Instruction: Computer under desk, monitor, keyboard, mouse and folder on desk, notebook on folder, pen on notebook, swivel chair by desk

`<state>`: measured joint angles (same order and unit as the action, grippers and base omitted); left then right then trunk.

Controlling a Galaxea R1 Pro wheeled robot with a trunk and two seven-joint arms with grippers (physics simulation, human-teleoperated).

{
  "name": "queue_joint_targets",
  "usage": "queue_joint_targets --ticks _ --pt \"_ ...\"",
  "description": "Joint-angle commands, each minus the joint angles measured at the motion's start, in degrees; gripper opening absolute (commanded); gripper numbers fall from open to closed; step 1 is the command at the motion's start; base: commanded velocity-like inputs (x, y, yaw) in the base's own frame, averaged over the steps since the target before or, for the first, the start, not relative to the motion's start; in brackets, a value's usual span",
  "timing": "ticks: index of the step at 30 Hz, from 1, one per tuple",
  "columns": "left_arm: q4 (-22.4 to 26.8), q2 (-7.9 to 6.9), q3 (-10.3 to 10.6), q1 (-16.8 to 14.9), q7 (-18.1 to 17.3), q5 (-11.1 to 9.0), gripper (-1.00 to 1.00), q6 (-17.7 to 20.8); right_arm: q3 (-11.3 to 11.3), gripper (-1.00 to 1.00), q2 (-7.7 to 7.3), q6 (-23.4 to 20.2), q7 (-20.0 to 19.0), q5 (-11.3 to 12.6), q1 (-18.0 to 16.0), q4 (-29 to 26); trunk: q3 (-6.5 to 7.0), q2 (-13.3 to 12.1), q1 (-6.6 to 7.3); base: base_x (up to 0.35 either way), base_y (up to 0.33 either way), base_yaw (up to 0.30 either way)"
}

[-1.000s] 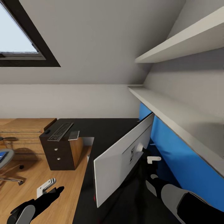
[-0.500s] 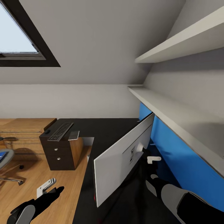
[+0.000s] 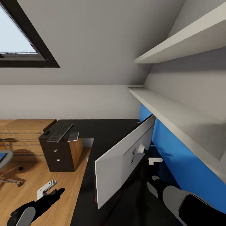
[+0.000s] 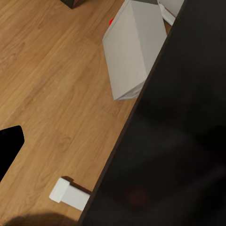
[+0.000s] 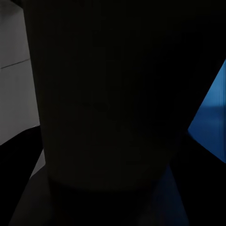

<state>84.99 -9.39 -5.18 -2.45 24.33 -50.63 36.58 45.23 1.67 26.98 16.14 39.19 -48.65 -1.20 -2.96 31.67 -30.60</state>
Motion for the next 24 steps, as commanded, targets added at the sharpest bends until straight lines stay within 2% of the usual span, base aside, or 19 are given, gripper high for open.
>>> queue_joint_targets --ticks 1,24 --pt "0.1 -0.02 0.0 -0.1 0.5 -0.6 1.0 0.2 -0.4 -1.0 0.0 0.4 0.4 2.1 0.0 0.6 -0.13 0.1 -0.03 0.0 -0.011 0.0" --pt "0.1 -0.02 0.0 -0.1 0.5 -0.6 1.0 0.2 -0.4 -1.0 0.0 0.4 0.3 2.1 0.0 0.7 -0.13 0.1 -0.03 0.027 -0.001 0.0"
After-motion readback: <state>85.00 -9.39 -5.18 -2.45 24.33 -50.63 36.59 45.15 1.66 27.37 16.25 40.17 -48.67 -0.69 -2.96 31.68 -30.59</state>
